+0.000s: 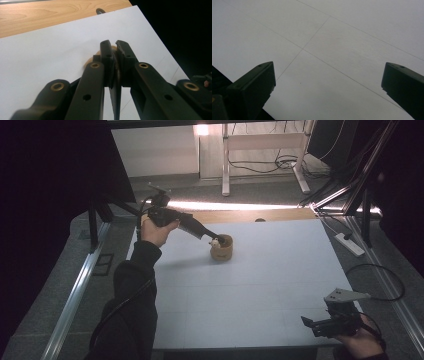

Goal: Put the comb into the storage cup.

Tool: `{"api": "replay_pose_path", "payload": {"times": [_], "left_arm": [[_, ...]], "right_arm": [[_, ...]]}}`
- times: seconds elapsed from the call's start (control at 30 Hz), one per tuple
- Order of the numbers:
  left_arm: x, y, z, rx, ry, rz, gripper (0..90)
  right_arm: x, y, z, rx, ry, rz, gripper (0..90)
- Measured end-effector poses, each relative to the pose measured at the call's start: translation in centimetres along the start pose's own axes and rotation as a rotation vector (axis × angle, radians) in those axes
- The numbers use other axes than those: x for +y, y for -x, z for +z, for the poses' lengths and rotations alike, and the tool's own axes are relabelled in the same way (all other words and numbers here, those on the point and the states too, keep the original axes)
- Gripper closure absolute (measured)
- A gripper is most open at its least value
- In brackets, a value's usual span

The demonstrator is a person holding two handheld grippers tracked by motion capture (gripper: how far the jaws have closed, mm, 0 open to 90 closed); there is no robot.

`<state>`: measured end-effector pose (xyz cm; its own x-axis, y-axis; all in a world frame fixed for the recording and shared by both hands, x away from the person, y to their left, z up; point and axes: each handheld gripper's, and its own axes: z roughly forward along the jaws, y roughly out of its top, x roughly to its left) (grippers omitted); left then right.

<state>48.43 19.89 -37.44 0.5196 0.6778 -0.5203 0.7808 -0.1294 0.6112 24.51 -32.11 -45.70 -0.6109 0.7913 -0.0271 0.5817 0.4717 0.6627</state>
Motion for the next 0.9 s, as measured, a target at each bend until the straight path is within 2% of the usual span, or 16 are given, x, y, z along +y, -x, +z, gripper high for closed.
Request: {"api": "replay_pose_path", "payload": {"times": [0.67, 0.9], "left_arm": [[0.3, -0.1, 2.2, 0.001, -0.039, -0.001, 83.4], [0.2, -0.1, 2.7, 0.004, -0.045, -0.015, 83.4]], "right_arm": [[0.0, 0.0, 0.0, 0.005, -0.004, -0.003, 0.0], [0.0, 0.0, 0.0, 0.007, -0.005, -0.005, 0.0]]}}
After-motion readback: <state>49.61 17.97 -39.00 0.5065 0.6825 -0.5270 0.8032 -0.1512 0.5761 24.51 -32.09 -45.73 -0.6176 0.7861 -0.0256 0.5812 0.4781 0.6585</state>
